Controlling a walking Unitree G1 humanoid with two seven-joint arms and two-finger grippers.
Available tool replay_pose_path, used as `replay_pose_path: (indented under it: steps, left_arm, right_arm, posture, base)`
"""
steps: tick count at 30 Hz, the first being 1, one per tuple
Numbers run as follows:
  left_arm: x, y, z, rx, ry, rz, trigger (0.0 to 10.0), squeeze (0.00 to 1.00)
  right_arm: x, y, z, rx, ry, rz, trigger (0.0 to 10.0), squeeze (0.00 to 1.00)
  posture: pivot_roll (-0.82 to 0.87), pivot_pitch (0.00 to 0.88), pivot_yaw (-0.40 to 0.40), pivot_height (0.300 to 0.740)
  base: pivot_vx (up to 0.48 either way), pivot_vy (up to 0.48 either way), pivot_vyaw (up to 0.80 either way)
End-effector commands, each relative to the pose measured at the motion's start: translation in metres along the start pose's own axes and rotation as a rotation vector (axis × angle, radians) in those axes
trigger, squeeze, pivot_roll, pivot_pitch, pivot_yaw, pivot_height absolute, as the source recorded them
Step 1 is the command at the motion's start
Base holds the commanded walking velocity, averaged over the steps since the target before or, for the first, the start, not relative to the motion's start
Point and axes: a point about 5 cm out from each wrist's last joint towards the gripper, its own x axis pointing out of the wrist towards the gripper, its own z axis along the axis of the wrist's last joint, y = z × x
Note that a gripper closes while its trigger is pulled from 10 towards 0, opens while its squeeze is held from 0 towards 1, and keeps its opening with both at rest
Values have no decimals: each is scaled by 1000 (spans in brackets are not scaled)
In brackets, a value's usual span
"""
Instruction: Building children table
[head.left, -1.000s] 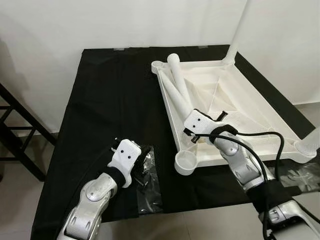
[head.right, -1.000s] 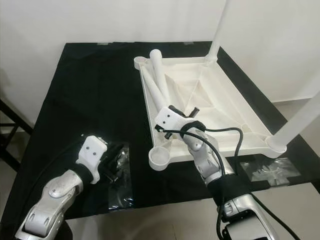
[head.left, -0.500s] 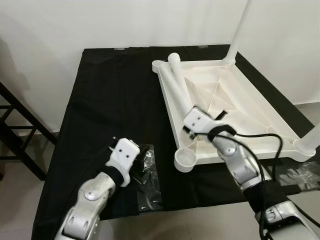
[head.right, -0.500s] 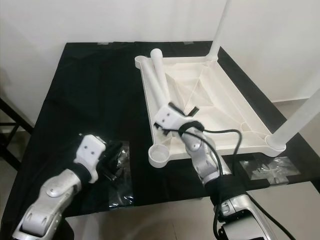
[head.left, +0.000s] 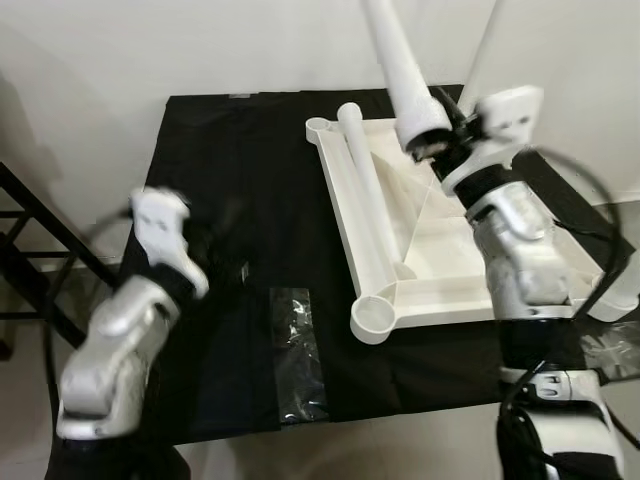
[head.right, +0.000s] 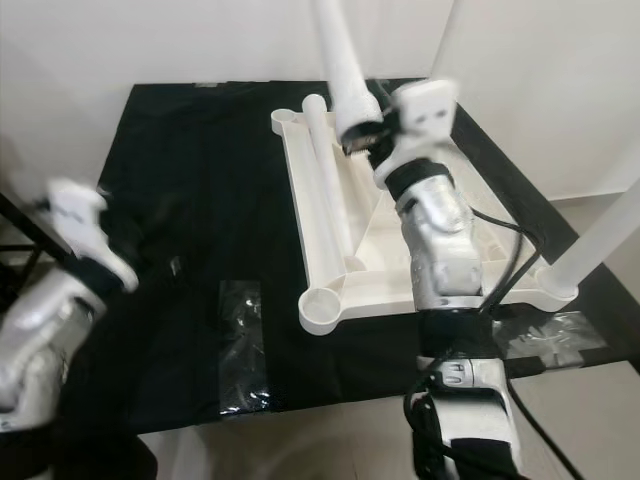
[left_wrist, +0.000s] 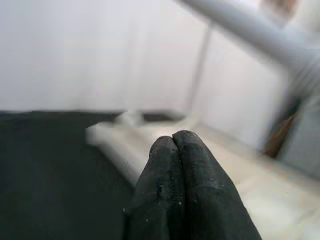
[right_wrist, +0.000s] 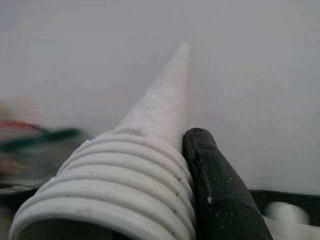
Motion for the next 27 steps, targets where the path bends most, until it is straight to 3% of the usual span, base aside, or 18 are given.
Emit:
replay_pose_path:
  steps: [1,2,3,4,5,6,7,10,12,14,18,21,27]
  left_arm:
    - [-1,-5,10,-105,-51,-72,10000,0]
    - [1,-10,19,-168,-98,-137,10000,0]
    - [1,-21,34,-251,-166,-271,10000,71]
    - [0,-23,38,-267,-177,-304,10000,71]
    - [0,-24,40,-276,-183,-323,10000,1000]
    - [-1,-27,47,-333,-233,-365,10000,1000]
    - [-1,-27,47,-333,-233,-365,10000,1000]
    - [-4,-29,69,-490,-353,-466,10000,1000]
    - [-4,-29,69,-490,-353,-466,10000,1000]
    - [-6,-26,75,-550,-381,-503,10000,1000]
    - [-8,-24,77,-589,-365,-522,10000,1000]
    - [-8,-14,71,-623,-310,-442,10000,1000]
    - [-6,-9,67,-676,-288,-400,10000,1000]
  right_arm:
    - [-5,7,13,73,-58,133,10000,0]
    - [-10,10,16,116,-65,213,10000,0]
    - [-20,13,21,168,-85,319,10000,0]
    - [-22,13,23,176,-92,334,10000,0]
    - [-23,13,24,180,-96,343,10000,0]
    - [-26,11,24,190,-97,353,10000,0]
    - [-26,11,24,190,-97,353,10000,0]
    - [-37,10,24,243,-93,410,10000,0]
    - [-37,10,24,243,-93,410,10000,0]
    - [-43,15,20,266,-64,469,10000,0]
    - [-49,25,16,289,-25,547,10000,0]
    - [-54,38,12,294,17,645,10000,0]
    - [-51,39,20,318,-16,678,10000,0]
  posture:
    - [58,142,-50,740]
    - [58,142,-50,740]
    - [56,142,-50,740]
    - [56,142,-50,740]
    - [56,142,-50,740]
    - [55,144,-49,740]
    - [55,144,-49,740]
    - [52,146,-46,740]
    - [52,146,-46,740]
    - [51,147,-44,740]
    - [51,147,-45,740]
    - [53,147,-43,740]
    - [53,148,-42,740]
  base:
    - [0,0,0]
    - [0,0,0]
    - [0,0,0]
    - [0,0,0]
    - [0,0,0]
    - [0,0,0]
    - [0,0,0]
    - [0,0,0]
    - [0,0,0]
    - [0,0,0]
    - [0,0,0]
    - [0,0,0]
    - [0,0,0]
